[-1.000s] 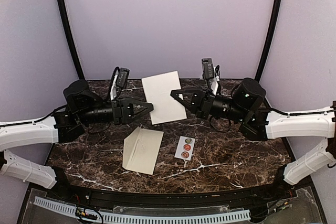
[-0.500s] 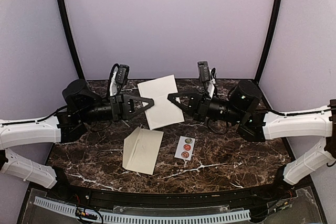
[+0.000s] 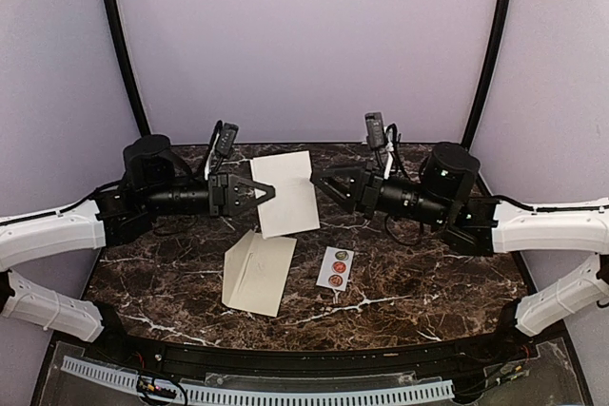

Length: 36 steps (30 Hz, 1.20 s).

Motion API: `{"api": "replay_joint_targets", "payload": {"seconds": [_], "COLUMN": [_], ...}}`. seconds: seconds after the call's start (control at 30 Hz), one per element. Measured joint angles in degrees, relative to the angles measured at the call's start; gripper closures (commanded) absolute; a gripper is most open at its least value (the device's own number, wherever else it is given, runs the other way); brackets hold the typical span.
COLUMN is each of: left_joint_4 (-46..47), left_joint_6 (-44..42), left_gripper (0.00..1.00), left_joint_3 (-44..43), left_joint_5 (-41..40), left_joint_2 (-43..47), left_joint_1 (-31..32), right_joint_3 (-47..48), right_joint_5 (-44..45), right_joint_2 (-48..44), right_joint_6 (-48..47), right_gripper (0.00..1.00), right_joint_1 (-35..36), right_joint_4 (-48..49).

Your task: Place the letter into the envelope and seal it

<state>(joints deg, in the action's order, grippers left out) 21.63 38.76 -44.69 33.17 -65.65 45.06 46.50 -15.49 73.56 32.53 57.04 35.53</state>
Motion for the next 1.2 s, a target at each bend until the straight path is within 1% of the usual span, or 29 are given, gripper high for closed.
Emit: {"api": "replay_joint_targets", "payload": {"seconds": [0.13, 0.23, 0.33, 0.47, 0.57, 0.7, 0.9, 1.2], "left_joint_4": [-13.0, -21.5, -27.8, -35.6, -39.5, -41.9, -42.4, -42.7], "left_joint_6": [-6.1, -11.0, -15.0, -20.2, -22.9, -25.3, -27.2, -28.5], "left_gripper": [1.0, 1.0, 1.0, 1.0, 1.0, 1.0, 1.0, 1.0], "left_joint_3": [-3.8, -5.4, -6.2, -6.7, -6.7, -6.6, -6.0, -4.6], "left_joint_5": [-0.7, -0.9, -0.8, -0.5, -0.4, -0.4, -0.4, -1.6], "left_joint_2": [0.2, -0.2, -2.0, -6.7, -8.8, -9.8, -12.6, -16.0], "left_joint_1": [-5.0, -8.5, -10.9, -13.6, -15.8, -18.5, -21.1, -21.8], "right_joint_3": [0.0, -0.7, -2.5, -4.4, -4.5, -3.6, -0.2, 1.3], "right_joint_5": [5.1, 8.7, 10.9, 12.1, 12.2, 11.8, 11.8, 12.0], "right_joint_2": [-2.0, -2.6, -2.8, -2.0, -0.4, 3.3, 7.9, 10.6], "right_joint_6": [-0.5, 0.7, 2.6, 4.9, 6.2, 7.0, 7.0, 7.3], "right_gripper": [0.37, 0.34, 0.33, 0.32, 0.31, 0.3, 0.3, 0.3], "right_joint_1": [0.1, 0.2, 0.3, 0.3, 0.3, 0.7, 2.1, 2.4], "right_joint_4": [-7.5, -11.8, -14.5, -17.7, -18.5, -19.5, -21.6, -23.0]}}
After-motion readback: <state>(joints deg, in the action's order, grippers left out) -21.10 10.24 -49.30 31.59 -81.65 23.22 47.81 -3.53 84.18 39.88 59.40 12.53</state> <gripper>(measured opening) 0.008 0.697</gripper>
